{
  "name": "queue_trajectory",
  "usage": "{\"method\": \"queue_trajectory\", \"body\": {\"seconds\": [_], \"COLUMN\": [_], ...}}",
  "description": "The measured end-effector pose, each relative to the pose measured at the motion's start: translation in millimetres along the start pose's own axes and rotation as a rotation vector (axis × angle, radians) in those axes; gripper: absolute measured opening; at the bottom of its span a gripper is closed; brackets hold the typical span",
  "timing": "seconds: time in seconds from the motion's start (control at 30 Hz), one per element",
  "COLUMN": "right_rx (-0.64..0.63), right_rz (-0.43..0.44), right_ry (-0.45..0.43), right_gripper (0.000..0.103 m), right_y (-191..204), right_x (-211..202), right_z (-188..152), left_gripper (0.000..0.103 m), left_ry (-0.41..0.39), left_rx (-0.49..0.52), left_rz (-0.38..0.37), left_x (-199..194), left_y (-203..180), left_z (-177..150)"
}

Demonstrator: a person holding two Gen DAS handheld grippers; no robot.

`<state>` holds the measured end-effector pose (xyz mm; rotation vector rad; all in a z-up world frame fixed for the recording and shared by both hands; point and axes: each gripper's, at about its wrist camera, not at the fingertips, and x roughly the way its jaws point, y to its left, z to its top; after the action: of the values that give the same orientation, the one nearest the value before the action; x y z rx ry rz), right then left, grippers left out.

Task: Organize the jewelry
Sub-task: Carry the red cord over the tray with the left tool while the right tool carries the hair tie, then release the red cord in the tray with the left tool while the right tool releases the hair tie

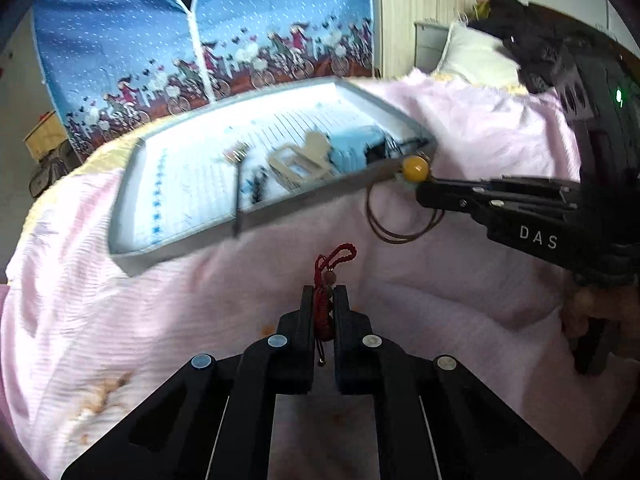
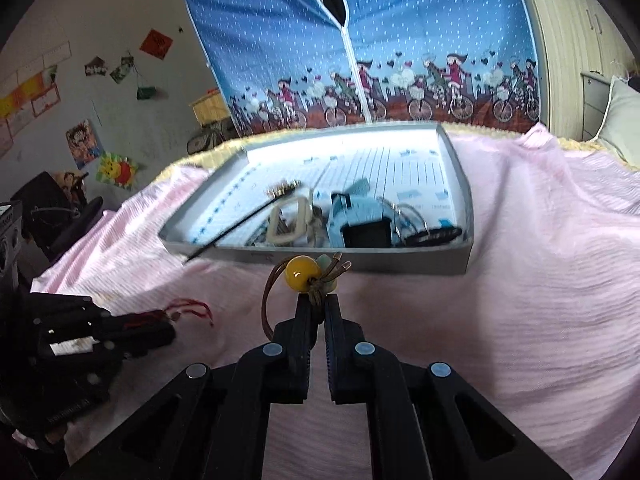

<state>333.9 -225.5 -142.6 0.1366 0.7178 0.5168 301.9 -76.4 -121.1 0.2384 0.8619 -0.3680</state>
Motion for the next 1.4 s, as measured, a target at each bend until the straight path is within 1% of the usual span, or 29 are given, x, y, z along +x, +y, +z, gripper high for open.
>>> {"method": "queue_trajectory", "body": {"seconds": [0.07,0.2,0.33,0.4,0.53,0.67,0.8,0.9,0.97,1.1,1.2,1.27,1.33,1.4], "right_rx": [0.001,0.002,-0.006,-0.002,0.048,0.075,0.073,0.053,0.039,0.03,0.038,0.046,0.05,0.042], "right_rz": [0.002,0.007,0.009,0.002,0.011,0.027,0.041,0.035,0.029,0.019,0.011,0.008,0.013,0.006], "right_ry": [-0.018,-0.039,-0.062,-0.085,-0.124,-0.131,-0.103,-0.055,-0.036,-0.037,-0.039,-0.041,-0.05,-0.064], "right_gripper": [0.007,0.007,0.007,0.007,0.007,0.007,0.008,0.009,0.01,0.01,0.019,0.035,0.043,0.045], "right_y": [3,10,16,17,16,17,20,25,27,29,27,25,24,24], "right_x": [-5,-9,-9,-4,14,42,67,81,86,85,85,84,81,76], "right_z": [3,4,5,12,31,48,56,55,52,48,47,48,48,51], "left_gripper": [0.005,0.005,0.005,0.005,0.005,0.005,0.005,0.005,0.005,0.005,0.005,0.006,0.006,0.006], "left_ry": [-0.036,-0.082,-0.124,-0.137,-0.125,-0.118,-0.098,-0.076,-0.062,-0.029,-0.026,-0.029,-0.03,-0.04], "left_rx": [-0.026,-0.07,-0.147,-0.188,-0.308,-0.38,-0.423,-0.481,-0.513,-0.556,-0.565,-0.57,-0.586,-0.607], "left_rz": [-0.004,0.003,0.019,0.043,0.066,0.069,0.06,0.03,0.018,0.006,0.008,0.01,0.015,0.009], "left_x": [-12,-29,-33,-29,-11,6,20,30,34,38,36,34,30,26], "left_y": [8,21,43,55,83,104,115,127,133,141,142,144,146,150], "left_z": [6,23,42,47,51,50,47,45,44,43,41,40,38,36]}}
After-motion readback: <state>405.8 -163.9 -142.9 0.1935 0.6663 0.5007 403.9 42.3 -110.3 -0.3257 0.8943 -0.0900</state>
